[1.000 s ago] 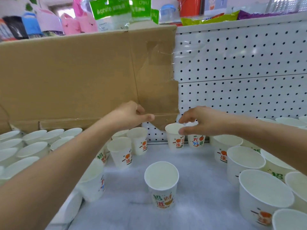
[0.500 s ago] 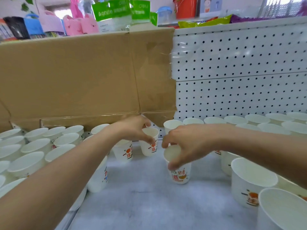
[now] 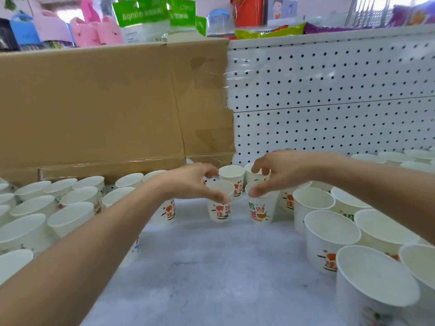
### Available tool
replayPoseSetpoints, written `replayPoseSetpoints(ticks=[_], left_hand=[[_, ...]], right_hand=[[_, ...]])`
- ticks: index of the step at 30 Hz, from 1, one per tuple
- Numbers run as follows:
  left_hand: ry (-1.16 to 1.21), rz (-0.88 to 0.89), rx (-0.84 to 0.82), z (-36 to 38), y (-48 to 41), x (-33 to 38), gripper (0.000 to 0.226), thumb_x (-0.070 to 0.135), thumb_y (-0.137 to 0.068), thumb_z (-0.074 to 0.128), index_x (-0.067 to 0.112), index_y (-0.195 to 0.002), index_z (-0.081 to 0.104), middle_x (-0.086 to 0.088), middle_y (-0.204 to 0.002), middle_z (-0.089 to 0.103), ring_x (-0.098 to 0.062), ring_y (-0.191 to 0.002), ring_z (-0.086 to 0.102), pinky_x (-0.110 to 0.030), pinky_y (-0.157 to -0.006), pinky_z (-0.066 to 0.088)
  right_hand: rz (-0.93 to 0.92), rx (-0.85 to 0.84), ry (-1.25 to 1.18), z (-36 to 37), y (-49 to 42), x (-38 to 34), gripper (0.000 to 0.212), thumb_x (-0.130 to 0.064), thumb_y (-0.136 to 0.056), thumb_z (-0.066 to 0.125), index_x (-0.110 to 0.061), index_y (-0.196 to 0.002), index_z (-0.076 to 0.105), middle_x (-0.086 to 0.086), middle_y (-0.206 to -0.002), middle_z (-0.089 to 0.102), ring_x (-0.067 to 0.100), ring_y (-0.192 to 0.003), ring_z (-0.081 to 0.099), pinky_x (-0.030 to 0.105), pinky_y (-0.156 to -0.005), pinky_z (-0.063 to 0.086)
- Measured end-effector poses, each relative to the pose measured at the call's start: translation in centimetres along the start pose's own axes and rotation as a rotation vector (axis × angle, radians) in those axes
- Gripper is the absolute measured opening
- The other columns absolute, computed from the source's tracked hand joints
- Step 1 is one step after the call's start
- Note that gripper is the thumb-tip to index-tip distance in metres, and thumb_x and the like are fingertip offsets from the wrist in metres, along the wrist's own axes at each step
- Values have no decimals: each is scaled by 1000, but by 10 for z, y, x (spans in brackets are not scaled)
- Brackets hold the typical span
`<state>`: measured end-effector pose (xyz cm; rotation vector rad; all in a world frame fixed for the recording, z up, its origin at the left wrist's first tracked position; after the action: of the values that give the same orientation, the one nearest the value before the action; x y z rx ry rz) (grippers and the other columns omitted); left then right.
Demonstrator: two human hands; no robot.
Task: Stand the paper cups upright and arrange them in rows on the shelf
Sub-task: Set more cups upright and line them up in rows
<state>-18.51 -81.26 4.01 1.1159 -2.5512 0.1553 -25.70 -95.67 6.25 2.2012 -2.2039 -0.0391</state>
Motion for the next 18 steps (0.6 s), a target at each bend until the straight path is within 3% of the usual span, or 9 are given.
replayPoseSetpoints(ticks=[3,7,12,14,18], left_hand=[[9,-99,54,1,-2,-9,95,73,-61,72,28,-139,45,8,-131,54,-14,-109,55,-30,-88,44],[43,-98,102,6,-5,-8,84,61,-65,78,24,-136,50,6,-132,56,-14,-110,54,-28,-89,45],[113,-93,133,6,-7,-5,78,55,-65,81,25,-131,54,9,-125,58,-11,-104,56,-25,-82,43],[132,-107,158,6,-8,-6,75,54,-65,81,24,-129,56,8,-124,60,-12,-105,57,-25,-80,43],[183,-127,173,9,-10,-4,73,49,-67,82,21,-130,57,5,-125,61,-13,-108,57,-25,-78,41]], right_hand=[[20,6,69,0,2,0,81,-81,-70,54,-31,-133,47,-6,-122,58,17,-100,48,34,-88,42],[-19,3,22,5,-1,-9,66,-68,-75,63,-29,-127,51,-9,-105,55,15,-93,50,29,-77,39],[-76,-68,-165,10,-5,-3,61,-38,-75,76,-28,-130,52,-7,-122,56,14,-106,56,31,-92,48],[-54,-60,-171,11,-7,3,63,-44,-73,76,-30,-130,51,-8,-124,56,14,-108,57,35,-94,48],[52,18,-25,8,-10,17,71,-75,-66,62,-33,-122,50,-11,-113,60,16,-100,55,36,-91,44]])
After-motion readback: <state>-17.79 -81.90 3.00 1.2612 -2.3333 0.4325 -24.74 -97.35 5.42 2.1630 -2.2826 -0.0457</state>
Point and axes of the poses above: each hand's wrist, its own y-axis away from the middle knuckle, its own z-axis out of the palm, x = y × z, the point moved 10 cm from there along -y, towards the middle knuckle
